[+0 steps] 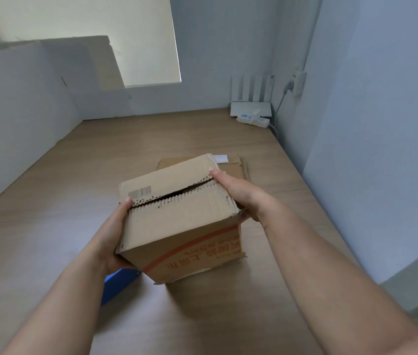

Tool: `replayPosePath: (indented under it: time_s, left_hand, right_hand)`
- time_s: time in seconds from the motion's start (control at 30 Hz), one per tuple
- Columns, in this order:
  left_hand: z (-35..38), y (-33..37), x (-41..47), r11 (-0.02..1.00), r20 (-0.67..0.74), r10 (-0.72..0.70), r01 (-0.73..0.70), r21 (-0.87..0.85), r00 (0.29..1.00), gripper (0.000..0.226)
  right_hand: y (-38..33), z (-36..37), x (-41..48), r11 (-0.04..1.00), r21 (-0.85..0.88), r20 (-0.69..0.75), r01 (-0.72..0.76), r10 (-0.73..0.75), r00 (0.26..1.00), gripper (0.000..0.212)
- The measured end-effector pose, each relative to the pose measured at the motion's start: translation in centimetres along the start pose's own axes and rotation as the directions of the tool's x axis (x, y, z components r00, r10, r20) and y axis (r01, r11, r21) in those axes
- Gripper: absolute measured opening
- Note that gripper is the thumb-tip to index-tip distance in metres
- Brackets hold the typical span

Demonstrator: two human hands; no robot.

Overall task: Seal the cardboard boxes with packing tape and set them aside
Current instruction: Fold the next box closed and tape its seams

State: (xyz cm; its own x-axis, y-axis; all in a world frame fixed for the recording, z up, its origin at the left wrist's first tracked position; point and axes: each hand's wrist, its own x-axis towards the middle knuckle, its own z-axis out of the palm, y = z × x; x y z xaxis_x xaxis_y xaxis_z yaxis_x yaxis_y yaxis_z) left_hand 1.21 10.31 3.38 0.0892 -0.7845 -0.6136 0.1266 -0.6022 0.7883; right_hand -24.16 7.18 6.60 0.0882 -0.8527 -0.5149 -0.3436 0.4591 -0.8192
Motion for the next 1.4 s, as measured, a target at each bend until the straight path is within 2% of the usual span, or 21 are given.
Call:
replayPosePath:
  time_s: [0.13, 0.2, 0.23, 0.3, 0.37, 0.43, 0.5, 0.57, 0.67, 0.73, 0.87, 0.97, 1.07, 1.13, 1.23, 1.3, 1.4]
  left_hand:
    - [-0.9, 0.5, -0.2, 1.000, -0.033, -0.003, 0.003, -0.001, 0.999, 0.045]
    - [-0.9, 0.7, -0.3, 1.000, -0.032, -0.002, 0.002, 0.011, 0.999, 0.044]
    - [-0.9, 0.8, -0.4, 1.000, -0.025, 0.003, -0.003, 0.021, 1.000, 0.044]
    - [-1.1, 0.9, -0.4, 0.999, -0.018, 0.019, -0.018, 0.033, 1.000, 0.042]
    - [-1.8, 0.8, -0.3, 0.998, -0.030, 0.043, -0.042, 0.040, 0.999, 0.042]
    - [-2.8, 0.6, -0.3, 0.998, -0.030, 0.054, -0.054, 0.032, 0.998, 0.043]
    - [-3.7, 0.3, -0.4, 0.999, -0.032, 0.051, -0.050, 0.017, 0.998, 0.045]
    - [-4.2, 0.0, -0.5, 0.999, -0.035, 0.045, -0.045, 0.002, 0.998, 0.044]
    - [-3.3, 0.2, -0.5, 0.998, -0.037, 0.056, -0.056, 0.016, 0.998, 0.041]
    - [-1.6, 0.7, -0.5, 0.996, -0.048, 0.060, -0.057, 0.069, 0.997, 0.042]
    - [2.7, 1.6, -0.2, 0.972, -0.067, 0.076, -0.059, 0.227, 0.995, 0.042]
    - [4.6, 2.1, 0.0, 0.951, -0.052, 0.079, -0.060, 0.303, 0.996, 0.042]
    - [4.9, 2.2, 0.3, 0.945, -0.043, 0.065, -0.048, 0.324, 0.997, 0.042]
    - [4.8, 2.1, 0.4, 0.947, -0.033, 0.051, -0.038, 0.319, 0.998, 0.044]
    - [4.2, 1.9, 0.4, 0.941, -0.038, 0.050, -0.034, 0.337, 0.998, 0.046]
    - [3.7, 1.9, 0.6, 0.946, -0.048, 0.052, -0.033, 0.322, 0.997, 0.047]
    - [3.6, 1.8, 0.5, 0.937, -0.050, 0.047, -0.027, 0.349, 0.998, 0.052]
  right_hand:
    - [1.0, 0.0, 0.5, 0.989, 0.145, 0.068, 0.021, -0.031, 0.997, 0.078]
    - [2.4, -0.5, 1.2, 0.948, 0.319, 0.022, -0.017, 0.010, 1.000, 0.081]
    - [3.2, -0.5, 1.6, 0.937, 0.348, -0.023, -0.037, 0.048, 0.999, 0.080]
    - [5.2, -0.2, 2.2, 0.972, 0.210, -0.127, -0.107, 0.136, 0.983, 0.078]
    - [6.9, 0.9, 2.6, 0.980, 0.093, -0.113, -0.174, 0.184, 0.976, 0.078]
    - [7.6, 2.0, 3.1, 0.977, 0.121, -0.002, -0.173, 0.174, 0.985, 0.074]
    - [7.7, 2.9, 3.5, 0.961, 0.241, 0.095, -0.133, 0.113, 0.989, 0.067]
    - [7.4, 3.4, 3.9, 0.942, 0.322, 0.128, -0.098, 0.059, 0.990, 0.062]
    - [7.5, 3.6, 3.9, 0.959, 0.278, 0.026, -0.058, 0.052, 0.998, 0.058]
    - [8.7, 3.2, 3.8, 0.964, 0.264, -0.076, -0.039, 0.061, 0.995, 0.042]
    - [12.6, 2.2, 3.5, 0.929, 0.342, -0.183, -0.141, 0.213, 0.960, 0.017]
    - [14.3, 1.4, 2.9, 0.890, 0.346, -0.167, -0.296, 0.369, 0.914, 0.015]
    - [15.3, 0.6, 2.8, 0.887, 0.214, 0.003, -0.408, 0.417, 0.909, 0.042]
    - [15.5, 0.5, 3.0, 0.897, 0.286, 0.013, -0.337, 0.348, 0.937, 0.039]
    - [15.1, 1.2, 3.3, 0.889, 0.444, -0.163, -0.117, 0.208, 0.964, 0.029]
    - [15.1, 1.8, 3.9, 0.911, 0.412, -0.266, 0.004, 0.116, 0.957, 0.030]
    - [15.4, 2.4, 4.4, 0.936, 0.343, -0.317, 0.076, 0.039, 0.948, 0.039]
